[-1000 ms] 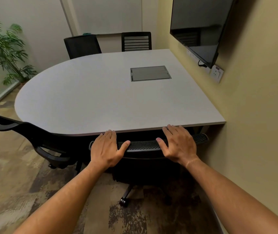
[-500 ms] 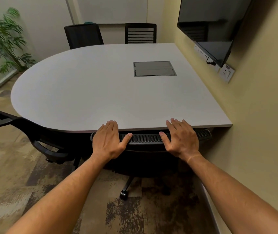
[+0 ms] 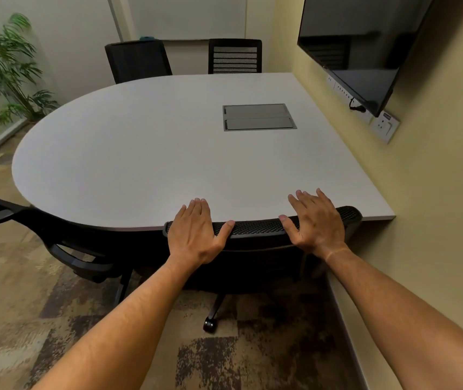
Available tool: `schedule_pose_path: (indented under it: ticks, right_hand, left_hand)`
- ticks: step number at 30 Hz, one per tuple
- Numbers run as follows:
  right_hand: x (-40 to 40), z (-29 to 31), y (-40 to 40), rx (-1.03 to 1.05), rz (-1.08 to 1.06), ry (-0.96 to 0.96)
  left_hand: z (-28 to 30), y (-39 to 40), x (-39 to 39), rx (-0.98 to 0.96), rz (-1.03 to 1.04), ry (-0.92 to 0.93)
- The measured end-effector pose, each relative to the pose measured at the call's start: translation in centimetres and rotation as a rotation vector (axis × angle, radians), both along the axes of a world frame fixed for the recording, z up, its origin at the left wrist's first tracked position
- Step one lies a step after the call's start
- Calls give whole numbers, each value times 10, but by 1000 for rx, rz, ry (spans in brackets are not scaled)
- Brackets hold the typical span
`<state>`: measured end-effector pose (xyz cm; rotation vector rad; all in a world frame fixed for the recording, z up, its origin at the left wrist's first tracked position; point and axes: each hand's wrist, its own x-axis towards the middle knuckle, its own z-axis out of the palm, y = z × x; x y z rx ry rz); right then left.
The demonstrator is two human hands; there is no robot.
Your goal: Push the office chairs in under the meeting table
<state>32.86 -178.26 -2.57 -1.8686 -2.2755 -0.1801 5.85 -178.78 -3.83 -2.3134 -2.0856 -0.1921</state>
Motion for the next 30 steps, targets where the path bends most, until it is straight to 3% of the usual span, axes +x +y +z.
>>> schedule_pose_path:
  ticks: [17,30]
  right_hand:
    - [3,-7,38,43,8,23]
    - [4,-3,39,-12,-1,16]
  left_hand:
    - [-1,46,-1,7,-9,36]
    - [3,42,-3,-15,-62,-66]
